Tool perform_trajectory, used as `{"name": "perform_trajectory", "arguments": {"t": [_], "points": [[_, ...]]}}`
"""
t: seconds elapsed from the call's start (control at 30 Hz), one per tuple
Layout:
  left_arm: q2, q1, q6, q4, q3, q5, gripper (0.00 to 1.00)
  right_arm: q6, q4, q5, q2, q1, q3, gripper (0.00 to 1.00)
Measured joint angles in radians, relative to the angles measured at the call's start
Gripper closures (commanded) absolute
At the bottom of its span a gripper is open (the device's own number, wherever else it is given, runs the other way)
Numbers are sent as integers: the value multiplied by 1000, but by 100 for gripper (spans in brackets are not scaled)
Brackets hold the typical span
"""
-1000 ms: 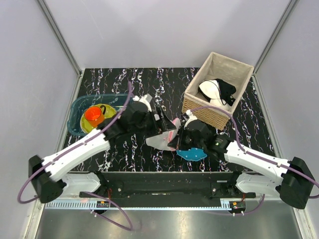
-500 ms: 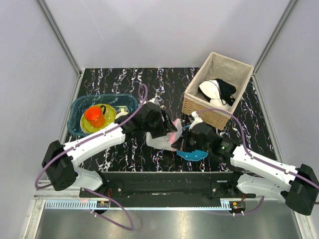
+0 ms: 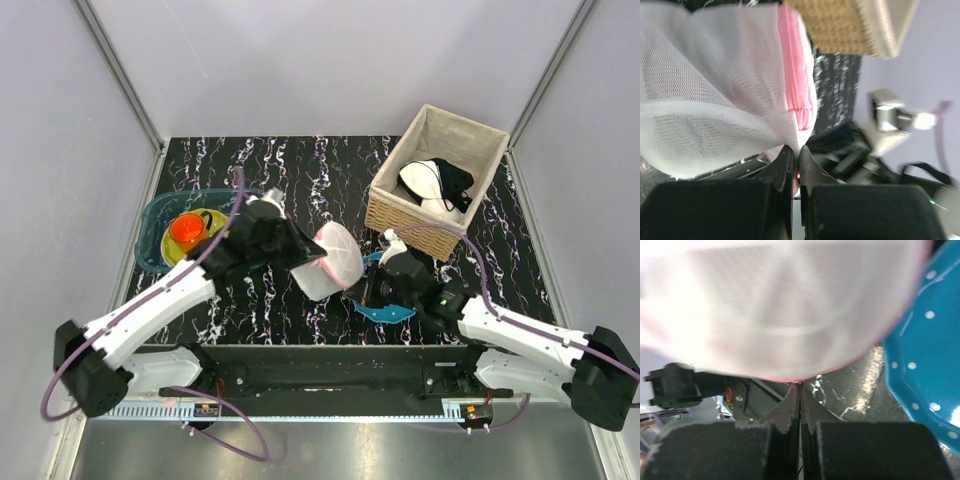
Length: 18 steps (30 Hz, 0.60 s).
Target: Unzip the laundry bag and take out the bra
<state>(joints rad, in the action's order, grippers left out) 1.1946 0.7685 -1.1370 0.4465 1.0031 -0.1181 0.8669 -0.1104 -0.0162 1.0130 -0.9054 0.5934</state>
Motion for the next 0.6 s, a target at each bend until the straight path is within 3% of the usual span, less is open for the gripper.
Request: {"name": "perform_trajectory", "arguments": {"t": [0.17, 0.43, 0.5, 0.53, 0.57, 0.6], "points": [[-122, -68, -7, 13, 7, -33, 100, -7, 94, 0, 55, 0, -95, 100], [-29, -170, 30, 26, 36, -84, 97, -15, 35, 1, -63, 0, -87, 100], [33, -177, 46, 18, 66, -82, 76, -15, 8, 1, -78, 0, -47, 100], [74, -177, 61, 19, 94, -81, 53, -14, 2, -1, -71, 0, -22, 100], [111, -177, 78, 17, 118, -80, 44, -14, 0, -3, -57, 0, 4, 100], [142, -177, 98, 26, 147, -79, 42, -14, 2, -7, -35, -1, 28, 100]]}}
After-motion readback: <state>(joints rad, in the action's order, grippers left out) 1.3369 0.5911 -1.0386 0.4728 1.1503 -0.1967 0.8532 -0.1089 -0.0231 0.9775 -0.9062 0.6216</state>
